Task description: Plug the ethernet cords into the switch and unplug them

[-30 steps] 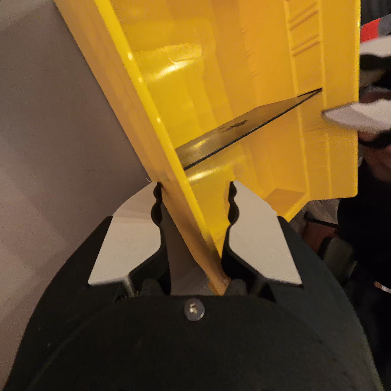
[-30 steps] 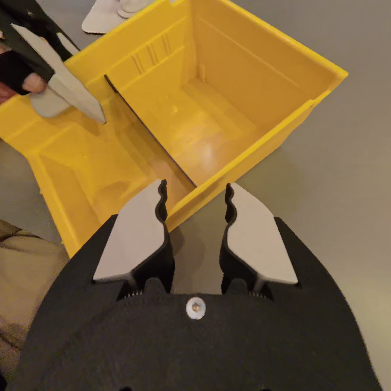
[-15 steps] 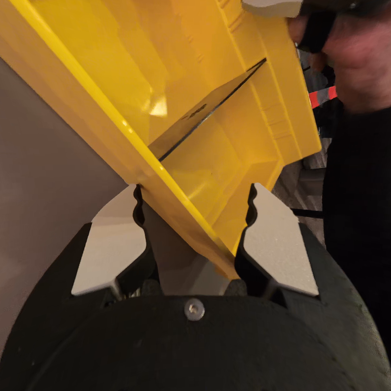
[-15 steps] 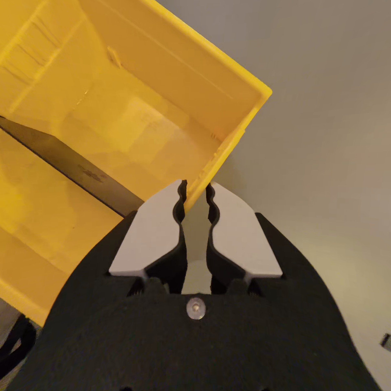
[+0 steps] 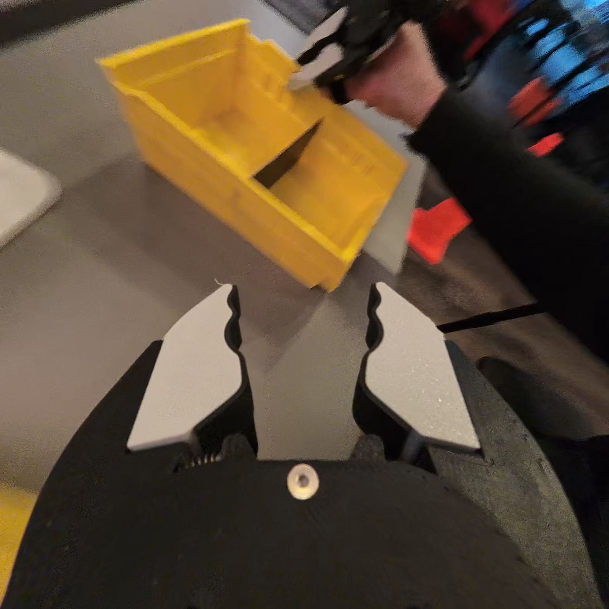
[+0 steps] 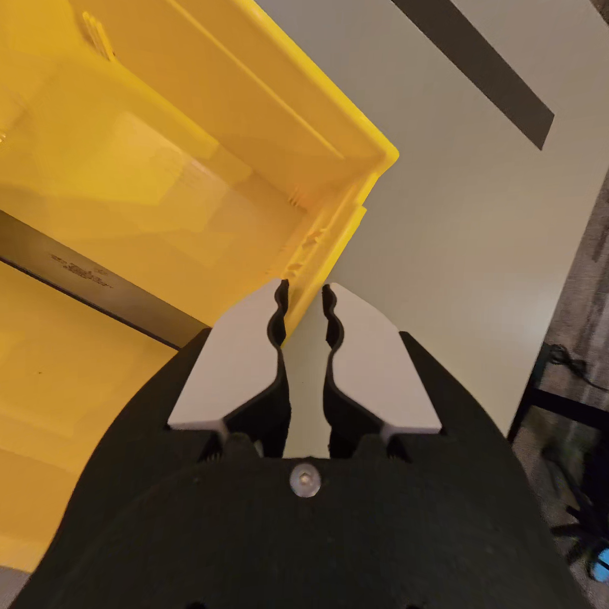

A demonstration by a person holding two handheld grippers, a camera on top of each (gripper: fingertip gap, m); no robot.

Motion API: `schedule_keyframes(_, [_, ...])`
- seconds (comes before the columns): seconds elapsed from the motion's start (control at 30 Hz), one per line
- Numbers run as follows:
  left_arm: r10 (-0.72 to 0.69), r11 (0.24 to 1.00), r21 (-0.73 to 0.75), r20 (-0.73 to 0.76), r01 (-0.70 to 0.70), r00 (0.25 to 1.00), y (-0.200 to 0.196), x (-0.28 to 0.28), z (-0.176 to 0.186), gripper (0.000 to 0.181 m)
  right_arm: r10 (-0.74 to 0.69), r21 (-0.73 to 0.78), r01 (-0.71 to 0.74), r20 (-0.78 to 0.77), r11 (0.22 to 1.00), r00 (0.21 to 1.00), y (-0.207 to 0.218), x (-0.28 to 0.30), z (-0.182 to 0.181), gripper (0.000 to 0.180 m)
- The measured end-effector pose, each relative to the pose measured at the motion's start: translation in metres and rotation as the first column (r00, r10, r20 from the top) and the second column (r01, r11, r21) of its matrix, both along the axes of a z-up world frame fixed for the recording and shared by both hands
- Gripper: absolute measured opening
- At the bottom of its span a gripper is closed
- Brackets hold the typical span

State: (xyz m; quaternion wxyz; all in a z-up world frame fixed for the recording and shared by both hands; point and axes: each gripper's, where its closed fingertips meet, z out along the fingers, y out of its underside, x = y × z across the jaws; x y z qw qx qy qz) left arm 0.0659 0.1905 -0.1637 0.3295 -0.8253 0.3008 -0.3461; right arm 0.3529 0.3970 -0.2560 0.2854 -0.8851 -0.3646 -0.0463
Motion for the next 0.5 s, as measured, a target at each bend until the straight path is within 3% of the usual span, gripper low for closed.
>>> schedule_keyframes(0.13, [0.220, 0.975, 0.086, -0.207, -0.207, 0.953, 0.001, -0.139, 0.002, 0.077, -0.005, 0.032, 0.004, 0.013, 0.999, 1.000, -0.013, -0.001, 0.015, 0.045])
schedule_keyframes(0.3, [0.489, 0.859, 0.093, -0.440, -0.504, 0.753, -0.023, -0.320, -0.044, 0.080, -0.072, -0.173, 0.069, -0.013, 0.982, 0.997, -0.085, -0.001, 0.009, 0.072])
schedule_keyframes(0.4, [0.500, 0.818, -0.003, -0.489, -0.575, 0.715, -0.053, -0.368, -0.083, 0.081, -0.086, -0.202, 0.085, 0.005, 0.976, 0.996, -0.113, 0.004, 0.002, 0.058])
schedule_keyframes(0.47, [0.490, 0.818, -0.054, -0.455, -0.573, 0.743, -0.066, -0.369, -0.099, 0.072, -0.065, -0.260, 0.064, 0.004, 0.963, 0.998, -0.128, 0.002, -0.011, 0.048])
schedule_keyframes(0.5, [0.470, 0.822, -0.069, -0.479, -0.566, 0.741, -0.072, -0.370, -0.108, 0.079, -0.068, -0.251, 0.069, 0.010, 0.966, 0.998, -0.129, 0.003, -0.013, 0.044])
